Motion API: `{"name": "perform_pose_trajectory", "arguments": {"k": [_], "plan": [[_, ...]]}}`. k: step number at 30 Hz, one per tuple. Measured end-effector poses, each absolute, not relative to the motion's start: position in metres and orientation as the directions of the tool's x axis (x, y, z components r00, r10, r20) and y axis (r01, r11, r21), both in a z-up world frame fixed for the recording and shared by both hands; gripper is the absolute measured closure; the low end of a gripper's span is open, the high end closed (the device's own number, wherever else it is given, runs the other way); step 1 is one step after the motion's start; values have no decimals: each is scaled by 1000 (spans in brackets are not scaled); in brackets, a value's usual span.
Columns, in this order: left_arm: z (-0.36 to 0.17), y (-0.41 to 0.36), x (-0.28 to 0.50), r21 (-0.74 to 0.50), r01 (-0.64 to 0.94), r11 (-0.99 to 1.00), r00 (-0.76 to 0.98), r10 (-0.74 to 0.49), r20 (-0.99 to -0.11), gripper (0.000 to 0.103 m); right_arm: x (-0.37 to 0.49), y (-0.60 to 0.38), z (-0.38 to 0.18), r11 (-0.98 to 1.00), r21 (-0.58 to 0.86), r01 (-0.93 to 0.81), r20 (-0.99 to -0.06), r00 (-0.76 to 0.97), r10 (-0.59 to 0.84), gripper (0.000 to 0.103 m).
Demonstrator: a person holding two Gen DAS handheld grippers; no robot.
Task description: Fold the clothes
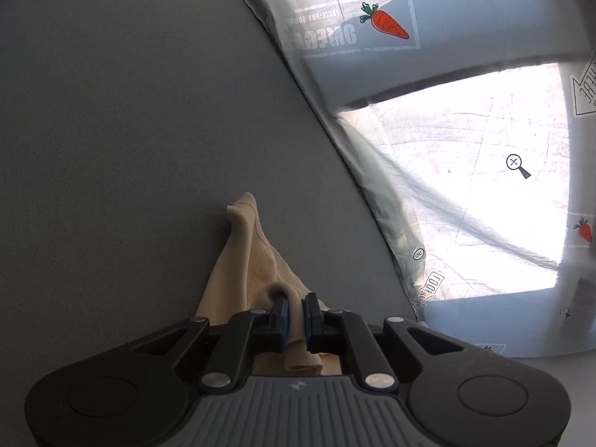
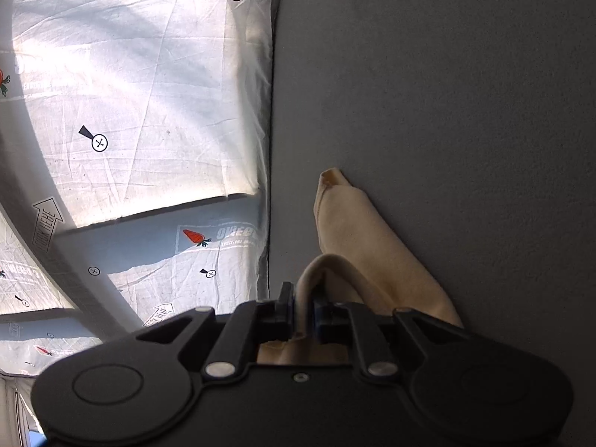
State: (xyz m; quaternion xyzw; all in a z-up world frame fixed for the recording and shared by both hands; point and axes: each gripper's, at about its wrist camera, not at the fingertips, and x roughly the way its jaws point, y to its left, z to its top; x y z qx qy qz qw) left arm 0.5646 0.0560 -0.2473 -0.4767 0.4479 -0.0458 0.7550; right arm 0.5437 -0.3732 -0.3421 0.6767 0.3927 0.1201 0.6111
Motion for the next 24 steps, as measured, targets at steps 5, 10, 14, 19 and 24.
{"name": "perform_pose_trajectory", "arguments": {"k": [5, 10, 14, 19, 24], "plan": [[-271, 59, 573, -738, -396, 546, 571, -483, -664, 92, 547, -373, -356, 56, 910, 410, -337, 658, 673, 90], [-261, 67, 568, -765, -390, 512, 627, -461, -628, 65, 548, -377, -345, 87, 924, 372, -332, 668, 666, 76], [-233, 73, 557, -757, -323, 568, 694, -402, -597, 34, 544, -390, -318, 177, 941, 287, -334, 715, 614, 55], [-212, 49, 550, -520, -205, 829, 660, -275, -699, 17, 542, -385, -274, 573, 804, 160, -513, 674, 532, 36], [-223, 3, 550, -238, -30, 971, 582, -177, -794, 16, 539, -328, -252, 919, 384, -92, -723, 589, 361, 31]]}}
